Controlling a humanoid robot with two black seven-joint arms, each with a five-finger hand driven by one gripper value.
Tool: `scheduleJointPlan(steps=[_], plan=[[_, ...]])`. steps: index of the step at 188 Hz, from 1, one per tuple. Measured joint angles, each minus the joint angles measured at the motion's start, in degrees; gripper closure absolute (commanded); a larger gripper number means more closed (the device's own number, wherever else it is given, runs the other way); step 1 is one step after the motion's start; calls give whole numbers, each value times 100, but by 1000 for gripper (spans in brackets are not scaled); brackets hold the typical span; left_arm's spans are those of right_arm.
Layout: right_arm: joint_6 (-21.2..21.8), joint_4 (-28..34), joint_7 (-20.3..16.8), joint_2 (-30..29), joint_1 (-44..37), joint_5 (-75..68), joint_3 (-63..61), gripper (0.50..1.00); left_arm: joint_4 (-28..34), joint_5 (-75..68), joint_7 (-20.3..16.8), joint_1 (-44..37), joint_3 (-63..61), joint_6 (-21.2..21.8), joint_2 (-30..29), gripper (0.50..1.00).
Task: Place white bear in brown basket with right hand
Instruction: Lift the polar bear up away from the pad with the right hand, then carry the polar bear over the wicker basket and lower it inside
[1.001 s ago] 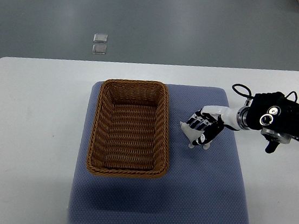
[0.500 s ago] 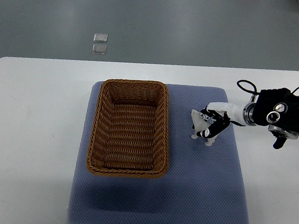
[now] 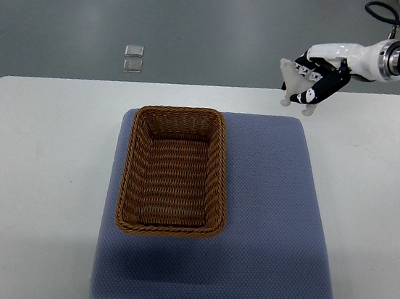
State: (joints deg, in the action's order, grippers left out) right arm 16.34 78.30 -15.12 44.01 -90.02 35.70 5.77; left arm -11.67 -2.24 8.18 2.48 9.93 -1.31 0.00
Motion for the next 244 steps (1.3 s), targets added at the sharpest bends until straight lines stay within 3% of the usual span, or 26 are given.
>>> scheduleJointPlan(steps=[32, 69, 106, 139, 244], plan=[[-258, 2, 4, -443, -146, -275, 30, 1000, -15, -7, 0, 5, -8, 0, 0, 500], [-1272, -489, 296, -1786, -37, -327, 166, 1000, -11, -7, 0, 6, -9, 0, 0, 500], [-1824, -1046, 583, -3017, 282, -90, 545, 1000, 3, -6, -2, 6, -9, 0, 0, 500], [-1969, -1434, 606, -3543, 744, 448, 793, 1000, 14, 4, -2, 3, -4, 0, 0, 500], [-2118, -2054, 663, -4316, 1464, 681, 834, 1000, 12, 5, 0, -1, 16, 0, 0, 500]])
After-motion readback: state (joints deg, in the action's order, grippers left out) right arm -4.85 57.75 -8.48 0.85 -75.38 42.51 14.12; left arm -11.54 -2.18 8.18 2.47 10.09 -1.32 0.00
